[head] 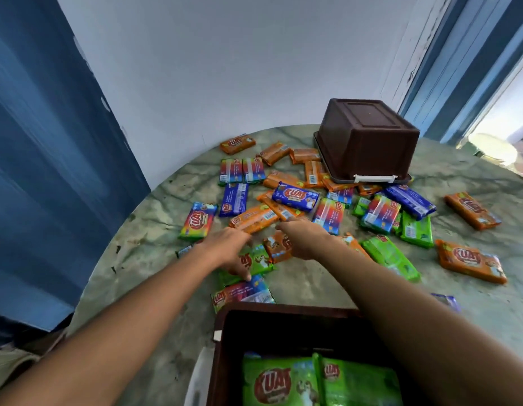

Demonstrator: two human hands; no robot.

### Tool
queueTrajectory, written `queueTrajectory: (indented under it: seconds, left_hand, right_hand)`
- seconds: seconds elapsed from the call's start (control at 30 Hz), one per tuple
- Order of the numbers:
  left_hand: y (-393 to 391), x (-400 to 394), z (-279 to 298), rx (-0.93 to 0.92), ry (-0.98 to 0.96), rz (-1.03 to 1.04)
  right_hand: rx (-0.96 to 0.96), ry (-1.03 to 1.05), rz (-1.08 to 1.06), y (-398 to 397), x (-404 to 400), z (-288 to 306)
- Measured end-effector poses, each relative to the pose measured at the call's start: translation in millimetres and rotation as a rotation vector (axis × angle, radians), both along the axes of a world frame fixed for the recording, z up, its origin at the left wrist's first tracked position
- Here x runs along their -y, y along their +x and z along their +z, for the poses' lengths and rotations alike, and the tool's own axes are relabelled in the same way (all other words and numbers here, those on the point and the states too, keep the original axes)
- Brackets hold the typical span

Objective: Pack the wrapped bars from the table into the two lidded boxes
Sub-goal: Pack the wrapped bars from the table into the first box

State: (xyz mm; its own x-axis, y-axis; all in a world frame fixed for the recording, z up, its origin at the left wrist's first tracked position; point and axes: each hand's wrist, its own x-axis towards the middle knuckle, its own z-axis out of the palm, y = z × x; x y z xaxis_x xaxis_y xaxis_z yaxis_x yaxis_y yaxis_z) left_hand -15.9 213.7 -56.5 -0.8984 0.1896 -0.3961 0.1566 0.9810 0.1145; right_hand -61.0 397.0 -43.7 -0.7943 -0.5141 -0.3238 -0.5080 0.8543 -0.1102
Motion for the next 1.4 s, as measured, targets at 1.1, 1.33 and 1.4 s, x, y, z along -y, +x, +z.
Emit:
queueTrajectory:
  seconds: [1.1, 1.33, 1.4]
  left_hand:
    - [197.7, -103.1, 80.8, 0.073, 0.113, -0.355]
    - [221.4, -109.4, 39.2, 0.108, 0.132, -0.324]
    - [219.3, -107.1, 37.9, 0.016, 0.144, -0.274]
  right_hand:
    - [0.013, 0.152, 0.129, 231.7, -109.8, 69.1]
    - [0.048, 0.066, 0.110, 255.3, -119.5, 34.0]
    - [0.048, 0.004, 0.048, 250.8, -122.5, 36.9]
